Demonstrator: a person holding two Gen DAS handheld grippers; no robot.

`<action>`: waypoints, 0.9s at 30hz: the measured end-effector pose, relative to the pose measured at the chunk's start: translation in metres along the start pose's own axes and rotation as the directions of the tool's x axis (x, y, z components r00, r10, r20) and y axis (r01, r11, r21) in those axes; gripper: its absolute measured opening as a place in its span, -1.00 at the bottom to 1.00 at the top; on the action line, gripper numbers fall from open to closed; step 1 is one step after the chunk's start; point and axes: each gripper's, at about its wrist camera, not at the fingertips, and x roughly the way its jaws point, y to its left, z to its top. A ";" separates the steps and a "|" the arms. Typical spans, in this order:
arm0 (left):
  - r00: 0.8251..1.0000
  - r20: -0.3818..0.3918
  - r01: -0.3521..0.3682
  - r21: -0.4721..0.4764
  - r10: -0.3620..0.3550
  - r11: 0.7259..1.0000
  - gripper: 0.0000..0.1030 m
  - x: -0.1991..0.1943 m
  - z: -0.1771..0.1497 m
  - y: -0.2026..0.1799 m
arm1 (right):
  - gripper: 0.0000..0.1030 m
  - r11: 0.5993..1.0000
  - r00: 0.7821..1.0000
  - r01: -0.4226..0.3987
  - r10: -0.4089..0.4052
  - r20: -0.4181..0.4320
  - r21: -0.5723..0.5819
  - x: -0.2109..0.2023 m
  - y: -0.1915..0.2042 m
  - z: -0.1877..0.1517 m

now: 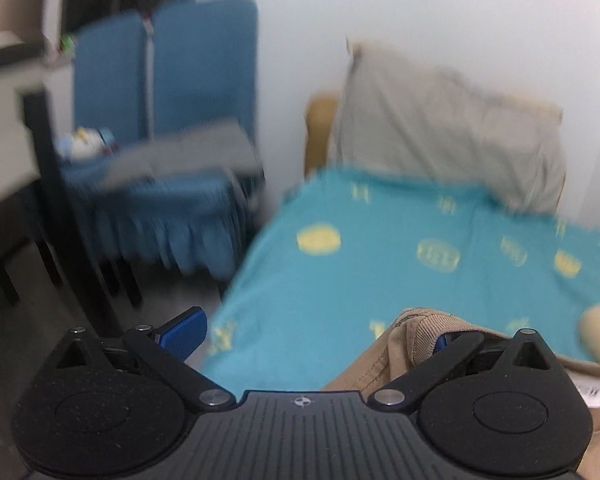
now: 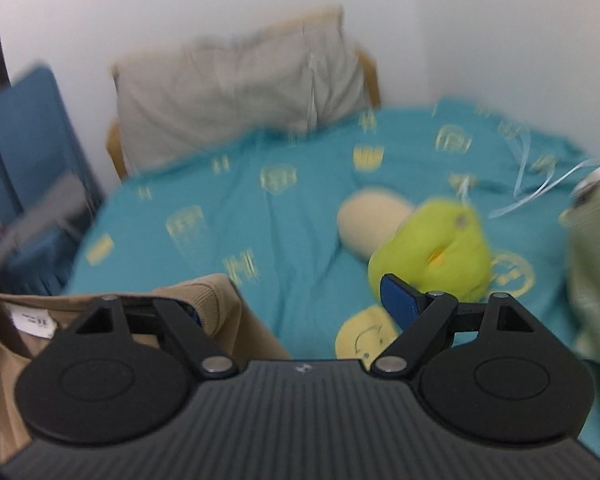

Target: Fold clothes

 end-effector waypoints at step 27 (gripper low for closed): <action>0.994 -0.031 0.108 0.241 -0.104 0.964 0.99 -0.153 -0.075 -0.005 | 0.73 0.985 0.933 0.013 -0.073 -0.351 -0.170 0.065 0.033 -0.011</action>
